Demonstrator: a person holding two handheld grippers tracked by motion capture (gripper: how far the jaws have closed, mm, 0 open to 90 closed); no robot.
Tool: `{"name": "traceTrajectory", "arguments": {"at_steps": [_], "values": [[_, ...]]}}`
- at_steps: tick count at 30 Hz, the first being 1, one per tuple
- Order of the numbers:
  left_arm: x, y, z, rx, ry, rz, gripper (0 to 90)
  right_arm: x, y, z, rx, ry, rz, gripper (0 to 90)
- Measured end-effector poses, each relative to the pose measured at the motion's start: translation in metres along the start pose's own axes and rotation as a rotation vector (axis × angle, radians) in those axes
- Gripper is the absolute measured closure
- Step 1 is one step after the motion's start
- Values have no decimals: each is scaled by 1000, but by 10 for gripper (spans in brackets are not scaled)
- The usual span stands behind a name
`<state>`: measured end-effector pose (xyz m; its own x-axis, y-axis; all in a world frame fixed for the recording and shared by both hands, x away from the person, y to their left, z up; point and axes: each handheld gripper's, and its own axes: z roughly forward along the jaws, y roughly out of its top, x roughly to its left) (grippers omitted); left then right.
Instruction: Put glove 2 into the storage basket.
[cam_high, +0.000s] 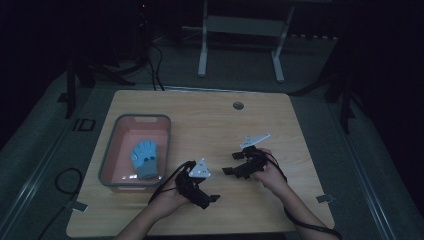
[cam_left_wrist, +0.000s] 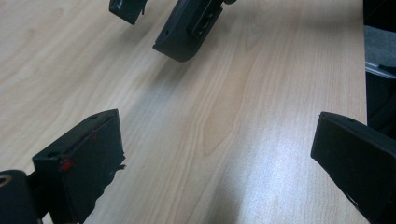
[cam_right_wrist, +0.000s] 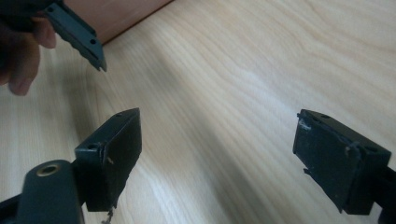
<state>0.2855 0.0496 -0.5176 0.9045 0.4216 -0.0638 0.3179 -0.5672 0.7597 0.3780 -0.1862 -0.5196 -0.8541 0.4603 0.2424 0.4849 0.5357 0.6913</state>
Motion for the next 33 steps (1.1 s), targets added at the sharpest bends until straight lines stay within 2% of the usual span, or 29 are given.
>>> {"name": "traceTrajectory", "arguments": {"at_steps": [5, 10, 15, 20, 29, 33], "values": [[-2, -3, 8, -9, -20, -2, 28, -1, -15, -2, -3, 0, 2, 151], [-5, -7, 16, 4, -30, 22, 28, -3, -30, -5, -16, -12, -2, 151], [-9, -11, 24, 8, -46, 27, 28, -4, -45, -9, -34, -9, -1, 151], [-14, -14, 31, 21, -64, 43, 28, -3, -58, -15, -32, -9, 8, 151], [-21, -17, 35, 3, -54, 72, 28, 0, -79, -28, -36, -28, -7, 143], [-21, -19, 36, 13, -47, 77, 28, 2, -84, -35, -49, -35, -4, 143]]}}
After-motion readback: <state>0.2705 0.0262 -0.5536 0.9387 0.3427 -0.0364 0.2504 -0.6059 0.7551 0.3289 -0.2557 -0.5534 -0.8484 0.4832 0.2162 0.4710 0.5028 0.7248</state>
